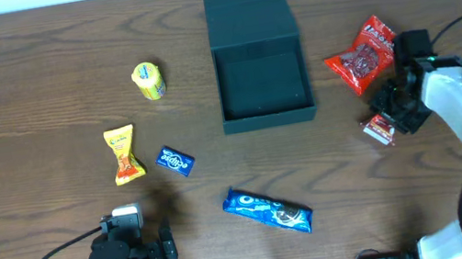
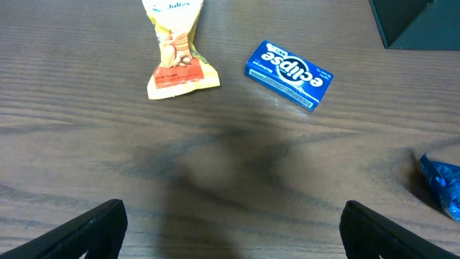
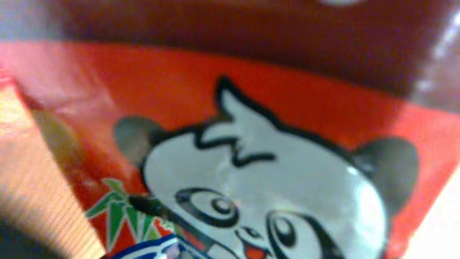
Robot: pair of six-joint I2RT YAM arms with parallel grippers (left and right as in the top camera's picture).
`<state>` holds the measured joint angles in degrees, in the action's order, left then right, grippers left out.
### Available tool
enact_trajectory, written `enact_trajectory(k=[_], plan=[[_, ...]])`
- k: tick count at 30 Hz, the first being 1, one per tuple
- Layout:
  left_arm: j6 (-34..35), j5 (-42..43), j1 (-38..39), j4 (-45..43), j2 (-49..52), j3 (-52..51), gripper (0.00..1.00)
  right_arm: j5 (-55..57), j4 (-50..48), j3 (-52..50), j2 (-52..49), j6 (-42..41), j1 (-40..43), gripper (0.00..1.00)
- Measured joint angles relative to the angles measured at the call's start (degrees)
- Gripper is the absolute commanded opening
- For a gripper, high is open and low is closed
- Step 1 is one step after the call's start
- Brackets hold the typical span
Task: Pack container
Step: 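Close the right gripper on the Hello Panda box and lift, then carry the Hello Panda box left and lower it into the black box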
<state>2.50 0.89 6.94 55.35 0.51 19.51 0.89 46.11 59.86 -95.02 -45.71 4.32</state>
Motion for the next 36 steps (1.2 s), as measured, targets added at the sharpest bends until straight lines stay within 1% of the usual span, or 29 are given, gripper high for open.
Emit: enact_trajectory(k=[5,8,13,17,20,22,26,28,32,36], plan=[[0.0,0.0,0.0,0.0,0.0,0.0,0.95,0.0,7.5,0.6,7.9,0.2,-0.3,0.40],[0.0,0.0,0.0,0.0,0.0,0.0,0.95,0.1,12.3,2.8,10.9,1.3,-2.4,0.40],[0.0,0.0,0.0,0.0,0.0,0.0,0.95,-1.4,19.1,11.0,12.6,5.8,-10.8,0.40],[0.0,0.0,0.0,0.0,0.0,0.0,0.96,-3.9,19.9,18.5,12.6,10.2,-20.2,0.41],[0.0,0.0,0.0,0.0,0.0,0.0,0.95,-5.2,20.2,23.6,11.8,11.7,-26.0,0.43],[0.0,0.0,0.0,0.0,0.0,0.0,0.95,-6.1,20.8,28.1,9.8,12.9,-29.5,0.43],[0.0,0.0,0.0,0.0,0.0,0.0,0.95,-7.6,24.3,37.0,2.4,14.4,-32.8,0.43],[0.0,0.0,0.0,0.0,0.0,0.0,0.95,-8.0,25.1,42.2,-3.6,14.8,-33.6,0.43],[0.0,0.0,0.0,0.0,0.0,0.0,0.95,-8.6,24.9,48.7,-12.9,15.1,-33.8,0.43],[0.0,0.0,0.0,0.0,0.0,0.0,0.96,-8.8,24.9,54.4,-20.2,15.2,-33.8,0.44]])
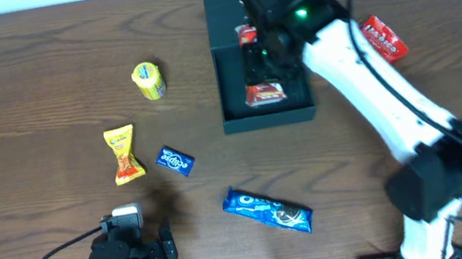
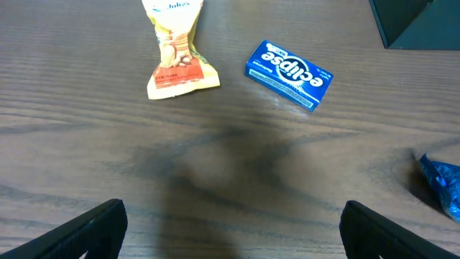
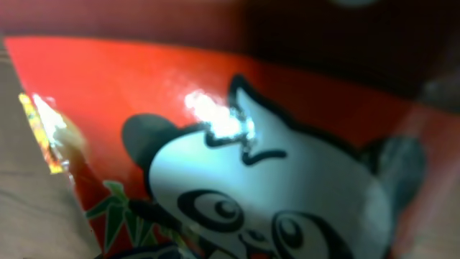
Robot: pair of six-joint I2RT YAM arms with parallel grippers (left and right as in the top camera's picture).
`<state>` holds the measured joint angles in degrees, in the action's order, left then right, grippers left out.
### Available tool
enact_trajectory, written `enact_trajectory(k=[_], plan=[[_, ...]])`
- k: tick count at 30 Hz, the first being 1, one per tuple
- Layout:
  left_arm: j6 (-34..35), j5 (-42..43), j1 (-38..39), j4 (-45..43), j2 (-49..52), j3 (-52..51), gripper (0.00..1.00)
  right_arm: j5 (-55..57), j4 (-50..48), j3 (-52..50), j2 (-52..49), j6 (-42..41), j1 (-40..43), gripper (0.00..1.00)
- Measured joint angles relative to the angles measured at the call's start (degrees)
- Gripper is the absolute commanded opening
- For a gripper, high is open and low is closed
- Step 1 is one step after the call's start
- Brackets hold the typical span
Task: Pack container
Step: 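Carry the Hello Panda box left and lower it into the black box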
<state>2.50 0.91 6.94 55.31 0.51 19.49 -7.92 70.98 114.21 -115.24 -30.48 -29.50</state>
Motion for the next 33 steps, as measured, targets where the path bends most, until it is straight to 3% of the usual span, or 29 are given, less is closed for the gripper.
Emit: enact_trajectory(k=[7,33], plan=[[0.0,0.0,0.0,0.0,0.0,0.0,0.95,-0.6,-1.9,3.9,-7.8,0.0,0.0,0.43],[0.0,0.0,0.0,0.0,0.0,0.0,0.95,-2.9,-7.2,4.1,-19.7,0.2,-1.6,0.45]])
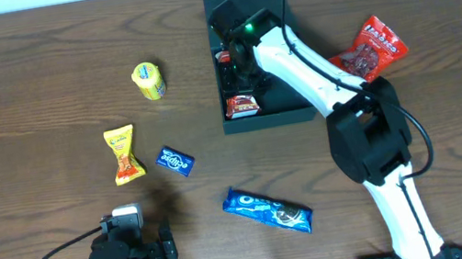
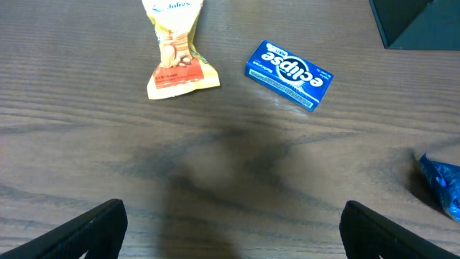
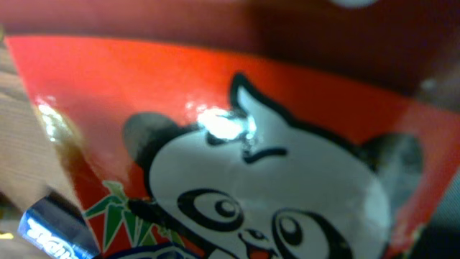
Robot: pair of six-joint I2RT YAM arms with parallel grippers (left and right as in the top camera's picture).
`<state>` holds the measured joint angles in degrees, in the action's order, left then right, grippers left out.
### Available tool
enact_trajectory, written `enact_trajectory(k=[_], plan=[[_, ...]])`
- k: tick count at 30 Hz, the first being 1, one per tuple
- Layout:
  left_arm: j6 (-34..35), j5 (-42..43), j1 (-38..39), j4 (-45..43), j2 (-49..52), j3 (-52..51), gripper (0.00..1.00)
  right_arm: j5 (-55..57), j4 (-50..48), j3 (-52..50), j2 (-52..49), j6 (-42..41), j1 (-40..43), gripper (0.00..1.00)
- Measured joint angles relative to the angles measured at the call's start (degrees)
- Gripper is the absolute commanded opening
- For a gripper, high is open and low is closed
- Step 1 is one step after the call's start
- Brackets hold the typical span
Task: Pack container
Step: 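Carry the Hello Panda box left and lower it into the black box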
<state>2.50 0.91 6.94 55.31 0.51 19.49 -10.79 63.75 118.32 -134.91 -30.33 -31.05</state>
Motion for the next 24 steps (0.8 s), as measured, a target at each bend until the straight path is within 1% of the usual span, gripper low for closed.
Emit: enact_trajectory(k=[8,11,12,13,14,15,24], plan=[[0.0,0.0,0.0,0.0,0.0,0.0,0.95,0.0,-0.7,0.0,-0.4,0.0,0.0,0.47],[0.0,0.0,0.0,0.0,0.0,0.0,0.95,0.0,-0.7,0.0,-0.4,0.0,0.0,0.51],[0.0,0.0,0.0,0.0,0.0,0.0,0.95,0.0,-0.7,0.0,-0.4,0.0,0.0,0.54],[0.0,0.0,0.0,0.0,0.0,0.0,0.96,0.0,-0.7,0.0,-0.4,0.0,0.0,0.58],[0.0,0.0,0.0,0.0,0.0,0.0,0.95,0.0,-0.7,0.0,-0.4,0.1,0.0,0.65],[0.0,0.0,0.0,0.0,0.0,0.0,0.95,0.0,-0.7,0.0,-0.4,0.0,0.0,0.68],[0.0,0.0,0.0,0.0,0.0,0.0,0.95,0.0,-0.6,0.0,-0.4,0.4,0.0,0.78]])
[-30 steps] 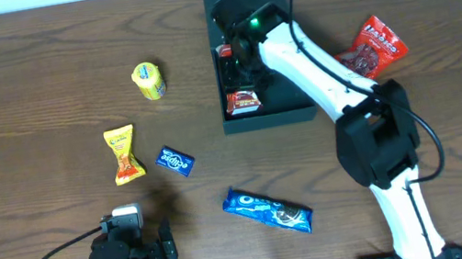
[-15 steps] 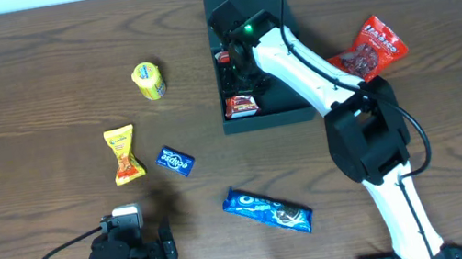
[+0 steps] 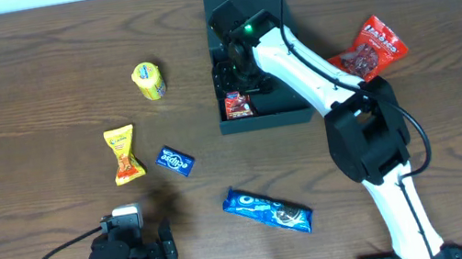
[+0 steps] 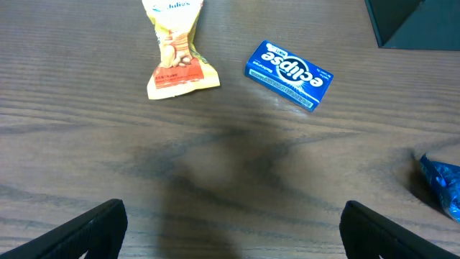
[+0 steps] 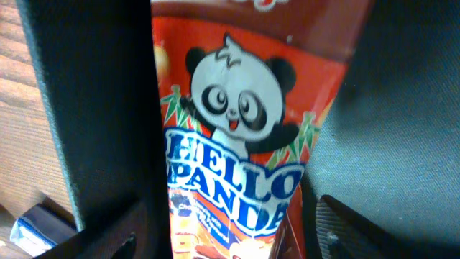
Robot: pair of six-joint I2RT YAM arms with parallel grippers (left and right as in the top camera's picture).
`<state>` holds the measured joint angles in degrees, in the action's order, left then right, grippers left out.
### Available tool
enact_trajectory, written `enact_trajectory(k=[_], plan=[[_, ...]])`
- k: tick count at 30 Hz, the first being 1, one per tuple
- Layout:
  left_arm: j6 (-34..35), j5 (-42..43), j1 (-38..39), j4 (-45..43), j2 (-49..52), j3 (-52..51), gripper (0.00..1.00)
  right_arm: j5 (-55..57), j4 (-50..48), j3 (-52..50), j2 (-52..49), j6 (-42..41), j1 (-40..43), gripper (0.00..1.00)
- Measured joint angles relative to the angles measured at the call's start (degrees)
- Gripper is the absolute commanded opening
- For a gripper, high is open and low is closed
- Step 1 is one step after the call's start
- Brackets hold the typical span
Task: Pack container
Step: 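Carry the Hello Panda box left and lower it into the black box, then release the box and move the right gripper to the red Hacks bag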
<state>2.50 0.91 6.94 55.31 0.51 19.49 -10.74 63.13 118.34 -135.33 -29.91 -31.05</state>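
The dark open box (image 3: 299, 117) stands at the back middle of the table. A red Hello Panda packet (image 3: 238, 105) (image 5: 237, 144) lies inside it, against the left wall near the front corner. My right gripper (image 3: 239, 80) (image 5: 230, 241) hangs over the packet, open, its fingers (image 5: 352, 223) standing apart on either side of the packet. At the table's near edge my left gripper (image 3: 129, 250) (image 4: 233, 237) is open over bare wood.
On the table lie a red snack bag (image 3: 375, 43) right of the box, a yellow round sweet (image 3: 148, 80), an orange-yellow packet (image 3: 123, 154) (image 4: 176, 50), a blue Eclipse box (image 3: 175, 161) (image 4: 290, 66) and a blue Oreo pack (image 3: 267, 210).
My right gripper has opened and let go of the Hello Panda packet, which now lies in the box's front left corner. The box has shifted slightly left. The left arm is unchanged.
My right gripper was shut on the Hello Panda packet at the table's right side, below the red bag. Then it held the packet over the box, then low at the box's left wall. Now the packet rests inside, released.
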Motion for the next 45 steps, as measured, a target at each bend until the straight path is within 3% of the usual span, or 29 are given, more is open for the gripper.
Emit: enact_trajectory(k=[8,14,21,30,35,45], plan=[[0.0,0.0,0.0,0.0,0.0,0.0,0.95,-0.4,0.8,0.0,1.7,0.0,0.0,0.88],[0.0,0.0,0.0,0.0,0.0,0.0,0.95,0.7,3.1,0.0,11.9,-0.1,0.2,0.99],[0.0,0.0,0.0,0.0,0.0,0.0,0.96,7.0,11.4,0.9,26.2,-1.8,2.5,0.99],[0.0,0.0,0.0,0.0,0.0,0.0,0.96,11.5,18.8,0.9,32.1,-2.6,11.7,0.99],[0.0,0.0,0.0,0.0,0.0,0.0,0.95,13.2,15.4,-1.7,32.1,-2.6,18.6,0.99],[0.0,0.0,0.0,0.0,0.0,0.0,0.95,12.8,-4.8,-20.8,31.7,-3.8,29.9,0.99]])
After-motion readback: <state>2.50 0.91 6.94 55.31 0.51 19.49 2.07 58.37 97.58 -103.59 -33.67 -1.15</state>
